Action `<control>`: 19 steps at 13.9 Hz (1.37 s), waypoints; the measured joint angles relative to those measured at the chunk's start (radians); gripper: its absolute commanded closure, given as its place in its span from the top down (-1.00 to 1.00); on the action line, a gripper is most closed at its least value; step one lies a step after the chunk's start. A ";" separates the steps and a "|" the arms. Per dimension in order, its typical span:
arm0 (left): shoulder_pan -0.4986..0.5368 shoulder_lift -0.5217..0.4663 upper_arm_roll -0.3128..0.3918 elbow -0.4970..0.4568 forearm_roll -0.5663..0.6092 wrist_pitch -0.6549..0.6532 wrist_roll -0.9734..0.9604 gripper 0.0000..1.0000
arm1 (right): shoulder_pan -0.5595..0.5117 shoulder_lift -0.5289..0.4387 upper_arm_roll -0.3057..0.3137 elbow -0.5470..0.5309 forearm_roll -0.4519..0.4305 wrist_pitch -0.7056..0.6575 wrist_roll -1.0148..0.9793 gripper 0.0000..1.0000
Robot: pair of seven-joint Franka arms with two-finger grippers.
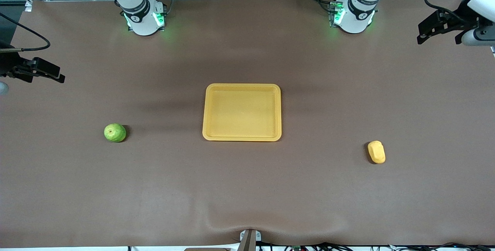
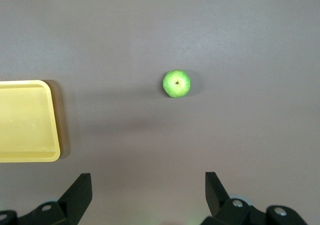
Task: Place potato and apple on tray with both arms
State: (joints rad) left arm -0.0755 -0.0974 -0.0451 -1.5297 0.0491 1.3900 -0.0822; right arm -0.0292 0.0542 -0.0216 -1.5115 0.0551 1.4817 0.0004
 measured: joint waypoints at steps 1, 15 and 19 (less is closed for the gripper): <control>0.000 0.004 0.000 0.001 0.000 0.000 0.000 1.00 | 0.000 0.002 0.000 0.000 0.000 0.000 0.000 1.00; 0.003 0.056 0.018 0.053 0.000 0.004 -0.007 1.00 | 0.006 0.009 0.002 0.000 0.000 -0.001 0.000 1.00; 0.007 0.073 0.052 0.053 0.000 0.012 -0.010 1.00 | 0.002 0.009 -0.004 0.003 0.000 -0.001 0.000 1.00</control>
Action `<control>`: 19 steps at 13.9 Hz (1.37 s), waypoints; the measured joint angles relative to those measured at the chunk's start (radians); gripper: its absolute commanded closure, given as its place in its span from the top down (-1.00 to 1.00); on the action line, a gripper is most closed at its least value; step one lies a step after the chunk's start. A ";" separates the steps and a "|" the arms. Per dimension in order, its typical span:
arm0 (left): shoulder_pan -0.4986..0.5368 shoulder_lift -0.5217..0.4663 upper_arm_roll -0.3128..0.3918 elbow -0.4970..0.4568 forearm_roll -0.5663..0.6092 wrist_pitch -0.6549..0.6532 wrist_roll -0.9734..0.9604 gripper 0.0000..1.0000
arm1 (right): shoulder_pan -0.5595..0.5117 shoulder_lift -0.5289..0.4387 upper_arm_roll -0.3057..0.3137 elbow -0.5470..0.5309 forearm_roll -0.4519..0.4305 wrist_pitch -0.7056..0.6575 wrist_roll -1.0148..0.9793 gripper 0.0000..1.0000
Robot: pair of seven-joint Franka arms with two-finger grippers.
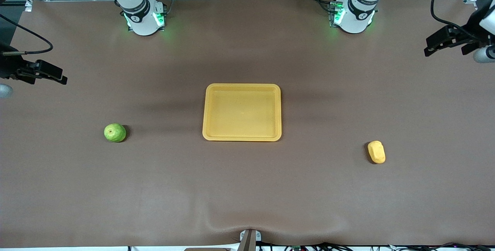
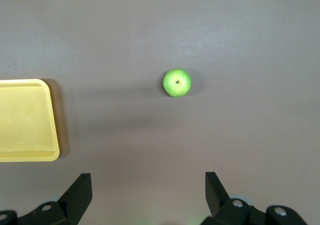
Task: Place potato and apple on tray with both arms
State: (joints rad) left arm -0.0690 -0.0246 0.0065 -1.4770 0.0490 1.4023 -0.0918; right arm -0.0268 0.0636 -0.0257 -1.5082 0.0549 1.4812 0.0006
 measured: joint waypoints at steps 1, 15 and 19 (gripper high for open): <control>0.002 0.006 0.006 0.000 0.000 0.006 0.000 1.00 | 0.000 0.000 0.000 0.002 0.000 0.000 0.000 1.00; 0.025 0.172 0.010 -0.002 0.000 0.205 -0.022 1.00 | -0.019 0.034 -0.007 0.005 -0.004 0.044 0.002 1.00; 0.039 0.223 0.011 -0.051 0.039 0.348 -0.022 1.00 | -0.062 0.099 -0.010 0.005 -0.004 0.213 0.002 1.00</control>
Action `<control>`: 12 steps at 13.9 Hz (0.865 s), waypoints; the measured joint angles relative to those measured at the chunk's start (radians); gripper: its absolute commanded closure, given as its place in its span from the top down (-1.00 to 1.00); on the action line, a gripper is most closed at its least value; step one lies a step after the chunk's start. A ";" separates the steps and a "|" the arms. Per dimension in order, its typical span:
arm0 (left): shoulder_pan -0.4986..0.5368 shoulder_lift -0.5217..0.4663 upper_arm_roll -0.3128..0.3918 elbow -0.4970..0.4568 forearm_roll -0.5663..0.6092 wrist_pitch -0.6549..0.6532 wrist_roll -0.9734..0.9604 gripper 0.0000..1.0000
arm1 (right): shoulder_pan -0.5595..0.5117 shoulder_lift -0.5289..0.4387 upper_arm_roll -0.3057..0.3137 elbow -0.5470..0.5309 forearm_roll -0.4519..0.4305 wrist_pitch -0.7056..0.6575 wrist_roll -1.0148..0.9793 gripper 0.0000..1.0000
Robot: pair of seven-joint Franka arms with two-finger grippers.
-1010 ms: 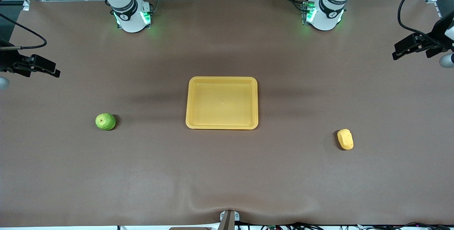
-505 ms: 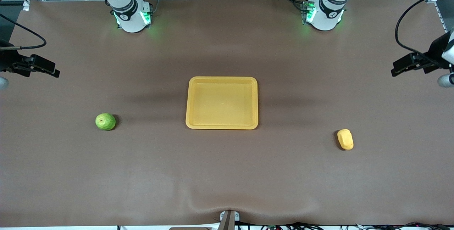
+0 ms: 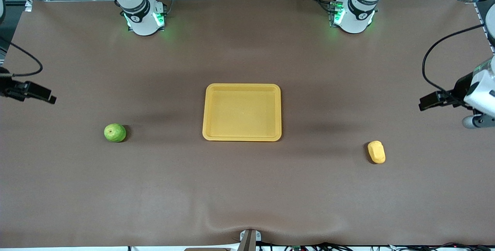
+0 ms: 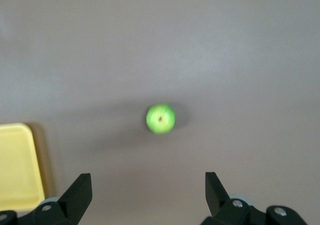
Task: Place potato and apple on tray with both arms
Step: 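Lower the left gripper to the potato while the right gripper reaches the apple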
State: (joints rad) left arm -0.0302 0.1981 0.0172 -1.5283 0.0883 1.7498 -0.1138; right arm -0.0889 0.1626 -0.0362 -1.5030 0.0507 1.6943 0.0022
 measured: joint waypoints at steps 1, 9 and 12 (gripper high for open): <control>0.000 0.003 0.000 -0.026 0.005 0.041 0.000 1.00 | -0.004 0.021 0.000 0.000 0.000 0.070 0.000 1.00; 0.006 0.025 -0.001 -0.208 0.006 0.282 -0.020 1.00 | -0.011 0.230 -0.001 0.003 -0.122 0.728 -0.001 1.00; 0.006 0.040 -0.001 -0.257 0.006 0.352 -0.071 1.00 | -0.016 0.339 -0.002 0.057 -0.195 0.878 0.000 1.00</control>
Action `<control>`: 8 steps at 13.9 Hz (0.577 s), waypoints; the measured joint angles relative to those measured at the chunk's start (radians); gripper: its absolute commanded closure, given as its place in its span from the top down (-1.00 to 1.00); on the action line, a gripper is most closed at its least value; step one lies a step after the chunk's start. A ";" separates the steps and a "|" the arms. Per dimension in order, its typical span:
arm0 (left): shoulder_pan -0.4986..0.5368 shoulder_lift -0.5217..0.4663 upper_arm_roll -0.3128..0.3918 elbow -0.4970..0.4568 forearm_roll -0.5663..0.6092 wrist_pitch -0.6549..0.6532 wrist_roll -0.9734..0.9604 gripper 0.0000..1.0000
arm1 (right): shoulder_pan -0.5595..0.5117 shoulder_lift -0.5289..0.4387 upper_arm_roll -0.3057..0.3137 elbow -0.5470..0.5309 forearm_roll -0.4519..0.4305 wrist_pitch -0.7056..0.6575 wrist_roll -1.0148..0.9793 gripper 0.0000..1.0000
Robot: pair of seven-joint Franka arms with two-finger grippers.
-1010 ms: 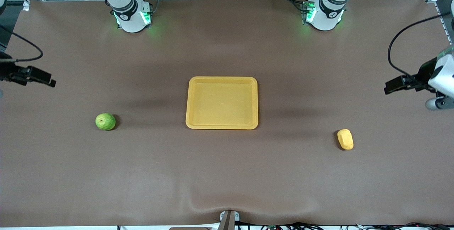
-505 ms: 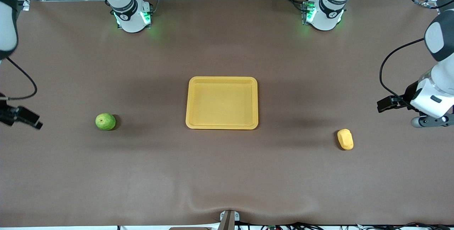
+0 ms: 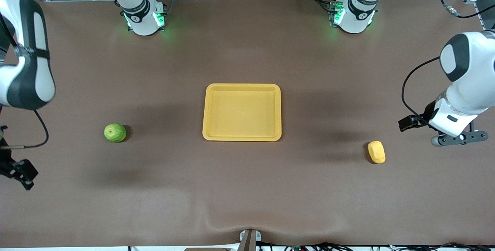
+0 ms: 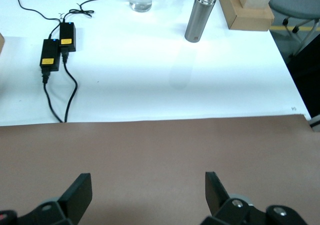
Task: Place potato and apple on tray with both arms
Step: 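Lower the left gripper to the potato while the right gripper reaches the apple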
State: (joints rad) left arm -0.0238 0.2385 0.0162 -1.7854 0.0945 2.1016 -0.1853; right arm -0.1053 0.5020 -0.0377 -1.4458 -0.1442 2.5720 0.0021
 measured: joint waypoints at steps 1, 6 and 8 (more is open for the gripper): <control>0.000 0.015 0.000 -0.006 0.000 0.018 -0.010 1.00 | 0.000 0.024 0.000 0.019 -0.003 -0.003 0.000 1.00; -0.001 0.138 -0.001 -0.015 0.000 0.158 -0.083 1.00 | 0.038 0.033 0.014 0.022 -0.005 -0.198 0.010 1.00; -0.004 0.186 -0.003 -0.016 0.000 0.207 -0.153 1.00 | 0.053 0.035 0.014 0.012 -0.005 -0.229 0.048 1.00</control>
State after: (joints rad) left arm -0.0273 0.4247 0.0137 -1.8012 0.0946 2.3081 -0.3385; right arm -0.0528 0.5366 -0.0233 -1.4335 -0.1494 2.3429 0.0503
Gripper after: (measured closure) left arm 0.000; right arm 0.000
